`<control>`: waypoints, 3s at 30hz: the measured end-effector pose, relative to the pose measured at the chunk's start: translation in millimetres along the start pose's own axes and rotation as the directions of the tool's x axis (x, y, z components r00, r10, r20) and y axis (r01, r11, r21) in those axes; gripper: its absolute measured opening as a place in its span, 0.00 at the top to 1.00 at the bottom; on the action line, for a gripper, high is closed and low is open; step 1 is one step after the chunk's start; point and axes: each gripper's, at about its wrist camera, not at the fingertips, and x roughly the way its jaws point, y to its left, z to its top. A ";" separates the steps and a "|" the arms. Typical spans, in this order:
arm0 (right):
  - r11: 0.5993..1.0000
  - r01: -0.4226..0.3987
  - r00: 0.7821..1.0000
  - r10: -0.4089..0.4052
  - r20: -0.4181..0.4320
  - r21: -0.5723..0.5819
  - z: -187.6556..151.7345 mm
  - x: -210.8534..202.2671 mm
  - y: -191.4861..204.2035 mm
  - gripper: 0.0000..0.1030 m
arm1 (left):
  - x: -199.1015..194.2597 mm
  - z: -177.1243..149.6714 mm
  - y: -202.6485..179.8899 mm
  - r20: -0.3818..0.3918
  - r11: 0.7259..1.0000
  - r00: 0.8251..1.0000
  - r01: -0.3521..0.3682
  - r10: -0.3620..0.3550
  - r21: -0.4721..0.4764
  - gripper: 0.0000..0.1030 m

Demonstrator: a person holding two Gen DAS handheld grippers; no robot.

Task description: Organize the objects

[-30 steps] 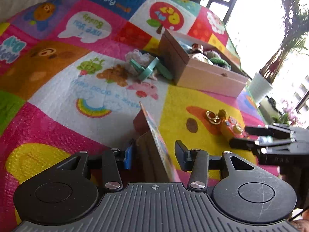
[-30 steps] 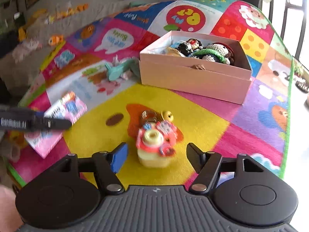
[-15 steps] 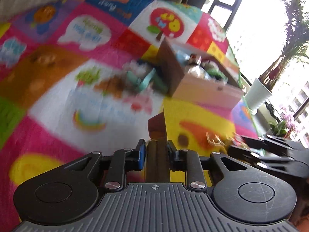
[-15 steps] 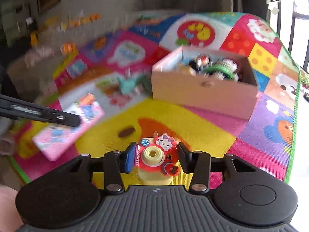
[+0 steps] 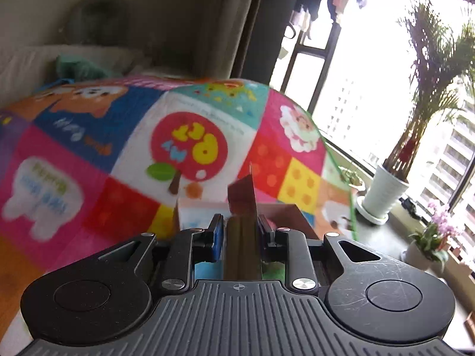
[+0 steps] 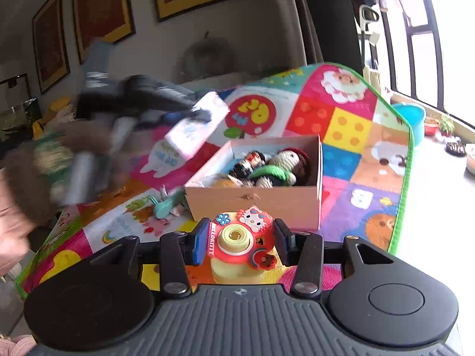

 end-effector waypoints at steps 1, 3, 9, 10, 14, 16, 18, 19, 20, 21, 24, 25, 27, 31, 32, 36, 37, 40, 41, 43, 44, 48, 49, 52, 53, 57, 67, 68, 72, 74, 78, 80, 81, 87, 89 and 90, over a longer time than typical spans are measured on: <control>1.000 0.005 1.000 -0.005 -0.009 0.002 -0.8 2.0 -1.7 0.57 | 13.2 -1.0 3.2 -0.009 1.000 1.000 -0.018 0.017 -0.004 0.74; 1.000 0.020 1.000 -0.020 -0.016 -0.003 -2.6 3.9 -5.3 0.57 | 27.5 -4.4 13.2 -0.028 0.999 0.999 -0.037 0.036 -0.038 0.73; 0.998 0.064 0.998 -0.064 -0.026 0.005 5.8 13.7 -16.1 0.57 | -5.1 -28.0 52.0 -0.013 0.991 1.000 -0.008 0.006 -0.137 0.73; 0.998 0.067 0.998 -0.067 -0.017 0.002 11.0 14.3 -16.8 0.57 | -15.1 -35.6 57.8 -0.014 0.989 1.000 0.013 -0.015 -0.145 0.74; 0.999 0.050 0.998 -0.051 0.048 0.008 57.1 13.0 -18.3 0.57 | -61.0 -77.5 68.2 -0.038 0.989 0.997 0.058 -0.063 -0.135 0.73; 0.998 0.056 0.993 -0.057 0.100 0.014 92.3 15.9 -17.5 0.57 | -77.8 -96.2 72.5 -0.058 0.989 0.996 0.064 -0.072 -0.132 0.73; 0.998 0.058 0.989 -0.062 0.138 0.032 135.0 27.3 -17.5 0.57 | -91.4 -110.5 78.6 -0.073 0.988 0.995 0.064 -0.075 -0.139 0.73; 0.997 0.058 0.987 -0.064 0.148 0.042 154.6 35.1 -16.9 0.57 | -96.4 -115.4 82.3 -0.080 0.987 0.994 0.064 -0.076 -0.146 0.73; 0.997 0.066 0.985 -0.073 0.154 0.052 173.5 45.0 -15.4 0.57 | -101.2 -119.5 86.7 -0.084 0.986 0.993 0.066 -0.080 -0.154 0.73; 0.995 0.077 0.985 -0.086 0.152 0.062 189.1 55.7 -13.8 0.56 | -105.4 -122.5 91.7 -0.084 0.984 0.993 0.069 -0.084 -0.166 0.73; 0.990 0.083 0.987 -0.097 0.126 0.114 222.4 92.5 -14.9 0.36 | -114.7 -126.6 108.2 -0.073 0.978 0.996 0.041 -0.057 -0.205 0.74; 0.986 0.101 0.984 -0.119 0.130 0.133 225.1 99.6 -16.0 0.33 | -118.2 -127.9 113.7 -0.066 0.977 0.997 0.025 -0.040 -0.213 0.74; 0.984 0.120 0.982 -0.138 0.129 0.135 223.4 110.1 -15.8 0.33 | -124.8 -130.3 125.3 -0.052 0.974 0.999 0.000 -0.013 -0.228 0.73; 0.984 0.125 0.988 -0.135 0.076 0.125 189.9 115.3 -14.6 0.29 | -127.0 -139.9 142.6 -0.059 0.964 0.998 -0.026 0.011 -0.263 0.74; 0.985 0.135 0.988 -0.142 0.060 0.105 176.3 115.5 -12.3 0.29 | -125.8 -142.1 144.0 -0.065 0.964 0.998 -0.035 0.018 -0.263 0.74; 0.984 0.178 0.984 -0.177 0.015 -0.008 115.5 108.6 1.6 0.24 | -121.7 -144.1 136.6 -0.074 0.975 0.997 -0.048 0.033 -0.217 0.73; 0.983 0.182 0.983 -0.182 0.004 -0.034 99.0 104.6 5.5 0.22 | -120.8 -143.3 132.4 -0.074 0.980 0.997 -0.048 0.034 -0.192 0.73; 0.979 0.179 0.982 -0.184 -0.041 -0.100 48.9 99.1 15.2 0.18 | -114.8 -137.6 115.0 -0.074 0.994 0.996 -0.051 0.043 -0.102 0.73; 0.977 0.177 0.980 -0.186 -0.065 -0.115 31.6 99.9 18.5 0.18 | -111.3 -134.4 109.2 -0.072 0.996 0.996 -0.049 0.044 -0.074 0.73; 0.977 0.167 0.978 -0.181 -0.102 -0.134 7.7 101.5 24.6 0.18 | -103.2 -126.1 99.1 -0.062 0.999 0.997 -0.047 0.046 -0.021 0.73; 0.977 0.161 0.978 -0.177 -0.113 -0.136 -3.3 101.5 27.8 0.18 | -98.0 -120.9 95.7 -0.060 0.999 0.997 -0.055 0.055 0.001 0.73; 0.982 0.146 0.981 -0.159 -0.107 -0.122 -29.4 96.8 36.2 0.18 | -71.7 -100.8 80.6 -0.061 0.985 0.990 -0.117 0.126 0.125 0.73; 0.981 0.148 0.982 -0.160 -0.099 -0.124 -32.8 95.8 37.7 0.17 | -64.7 -98.0 74.9 -0.060 0.978 0.988 -0.129 0.140 0.167 0.73; 0.979 0.151 0.984 -0.162 -0.077 -0.135 -38.4 94.3 39.7 0.15 | -44.6 -92.0 60.5 -0.068 0.960 0.986 -0.130 0.151 0.249 0.73; 0.981 0.145 0.985 -0.156 -0.078 -0.131 -38.1 93.9 39.0 0.14 | -38.7 -89.2 57.9 -0.071 0.959 0.986 -0.125 0.148 0.255 0.72; 0.985 0.134 0.986 -0.143 -0.082 -0.107 -36.5 93.8 35.3 0.12 | -16.3 -71.9 66.1 -0.079 0.976 0.982 -0.156 0.170 0.152 0.69; 0.988 0.129 0.989 -0.134 -0.066 -0.079 -36.6 91.0 32.2 0.04 | 7.5 -78.0 88.4 -0.187 0.981 0.963 -0.186 0.194 0.058 0.72; 0.989 0.129 0.989 -0.135 -0.066 -0.077 -36.5 91.1 31.8 0.04 | 4.6 -79.6 87.9 -0.189 0.982 0.964 -0.178 0.186 0.060 0.73; 0.989 0.133 0.988 -0.137 -0.067 -0.071 -36.0 91.6 31.1 0.04 | -10.2 -88.9 83.5 -0.219 0.991 0.967 -0.121 0.132 0.063 0.73; 0.989 0.135 0.988 -0.139 -0.065 -0.067 -36.0 91.1 30.6 0.03 | -21.0 -97.0 79.4 -0.233 0.995 0.968 -0.081 0.092 0.059 0.73; 0.988 0.139 0.988 -0.143 -0.065 -0.059 -35.8 91.2 29.3 0.03 | -43.7 -115.7 65.2 -0.264 0.997 0.964 0.000 0.022 0.083 0.73; 0.988 0.141 0.987 -0.144 -0.064 -0.059 -35.8 90.8 29.2 0.03 | -54.2 -123.4 58.6 -0.288 0.994 0.958 0.052 -0.023 0.095 0.73; 0.988 0.141 0.987 -0.145 -0.063 -0.059 -35.8 90.9 29.2 0.03 | -59.6 -127.1 55.7 -0.297 0.992 0.954 0.075 -0.041 0.102 0.73; 0.988 0.145 0.987 -0.148 -0.059 -0.055 -35.3 89.6 29.1 0.03 | -104.1 -129.6 52.6 -0.179 0.996 0.983 0.053 -0.040 0.067 0.72; 0.992 0.121 0.990 -0.124 -0.074 -0.043 -31.6 90.3 29.6 0.03 | -127.3 -120.9 61.9 -0.085 1.000 0.996 0.019 -0.017 0.018 0.72; 0.995 0.097 0.991 -0.099 -0.086 -0.025 -29.0 90.6 30.5 0.03 | -136.3 -116.8 67.4 -0.050 1.000 0.999 0.001 -0.001 -0.008 0.72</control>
